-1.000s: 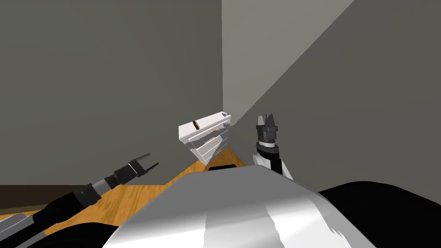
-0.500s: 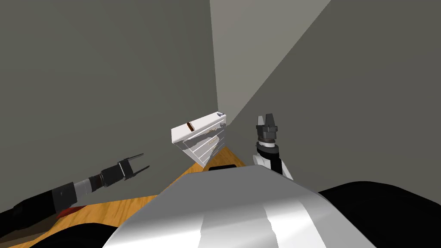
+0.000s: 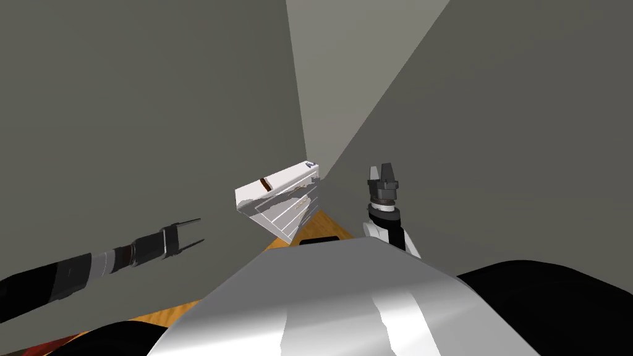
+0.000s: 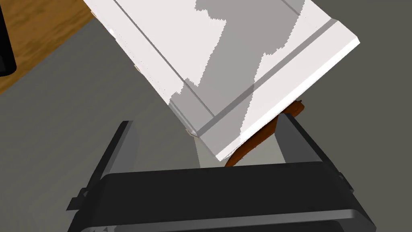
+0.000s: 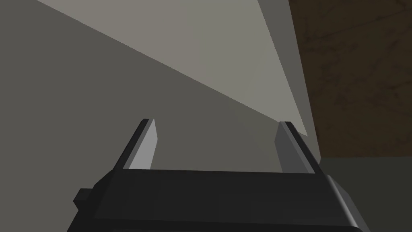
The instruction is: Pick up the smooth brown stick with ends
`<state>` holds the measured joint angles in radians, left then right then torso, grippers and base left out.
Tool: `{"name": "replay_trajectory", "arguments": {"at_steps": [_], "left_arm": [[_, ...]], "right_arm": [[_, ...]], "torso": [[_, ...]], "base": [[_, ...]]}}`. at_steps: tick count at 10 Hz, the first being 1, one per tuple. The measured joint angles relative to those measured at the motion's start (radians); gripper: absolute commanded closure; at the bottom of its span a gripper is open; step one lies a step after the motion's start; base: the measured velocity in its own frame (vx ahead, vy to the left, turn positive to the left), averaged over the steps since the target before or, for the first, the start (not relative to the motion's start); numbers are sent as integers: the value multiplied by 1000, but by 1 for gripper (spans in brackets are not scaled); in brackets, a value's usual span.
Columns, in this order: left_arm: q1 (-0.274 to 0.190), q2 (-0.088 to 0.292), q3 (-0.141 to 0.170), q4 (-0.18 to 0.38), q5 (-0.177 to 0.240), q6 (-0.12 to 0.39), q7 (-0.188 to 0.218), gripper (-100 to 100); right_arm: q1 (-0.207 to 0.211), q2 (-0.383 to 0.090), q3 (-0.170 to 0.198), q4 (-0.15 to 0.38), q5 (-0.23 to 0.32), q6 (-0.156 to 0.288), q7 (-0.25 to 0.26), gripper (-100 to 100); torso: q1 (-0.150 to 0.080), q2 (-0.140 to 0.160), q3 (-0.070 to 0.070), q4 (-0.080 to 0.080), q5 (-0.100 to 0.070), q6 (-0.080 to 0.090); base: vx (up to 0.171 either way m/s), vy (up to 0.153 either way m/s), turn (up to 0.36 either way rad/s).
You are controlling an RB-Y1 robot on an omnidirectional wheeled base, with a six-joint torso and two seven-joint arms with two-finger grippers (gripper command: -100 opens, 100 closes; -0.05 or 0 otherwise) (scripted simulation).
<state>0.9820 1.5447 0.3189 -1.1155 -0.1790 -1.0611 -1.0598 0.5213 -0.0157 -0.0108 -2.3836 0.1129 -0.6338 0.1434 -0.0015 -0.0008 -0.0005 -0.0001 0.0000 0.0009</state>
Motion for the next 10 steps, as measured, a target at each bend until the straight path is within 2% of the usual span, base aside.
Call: {"name": "replay_trajectory", "arguments": {"at_steps": [1, 2, 3, 4, 6, 7, 8, 10], "left_arm": [[-6, 32, -9, 30, -4, -13, -13, -100], [11, 62, -6, 59, -13, -27, -32, -100], [36, 92, 13, 76, -17, -36, -44, -100], [49, 117, 26, 82, -19, -38, -46, -100], [29, 183, -16, 146, -25, -67, -75, -100], [46, 212, -15, 180, -33, -84, -93, -100], [66, 242, 1, 195, -41, -93, -102, -100], [90, 305, 0, 239, -54, -113, -123, -100]], "right_arm": [[0, 0, 0, 0, 0, 0, 0, 0], [0, 0, 0, 0, 0, 0, 0, 0], [0, 0, 0, 0, 0, 0, 0, 0], [0, 0, 0, 0, 0, 0, 0, 0], [0, 0, 0, 0, 0, 0, 0, 0], [0, 0, 0, 0, 0, 0, 0, 0], [0, 0, 0, 0, 0, 0, 0, 0], [0, 0, 0, 0, 0, 0, 0, 0]], "torso": [[0, 0, 0, 0, 0, -2], [0, 0, 0, 0, 0, 0], [0, 0, 0, 0, 0, -2], [1, 0, 1, 0, 0, -3], [0, 0, 0, 0, 0, -2], [0, 0, 0, 0, 0, -1], [0, 0, 0, 0, 0, -2], [0, 0, 0, 0, 0, -2]], "base": [[-17, -19, -335], [-17, -10, -149], [-6, -4, 51], [-10, -19, -309], [-17, -13, -251], [-15, -12, -178], [-12, -22, -300], [-11, -21, -201]]}}
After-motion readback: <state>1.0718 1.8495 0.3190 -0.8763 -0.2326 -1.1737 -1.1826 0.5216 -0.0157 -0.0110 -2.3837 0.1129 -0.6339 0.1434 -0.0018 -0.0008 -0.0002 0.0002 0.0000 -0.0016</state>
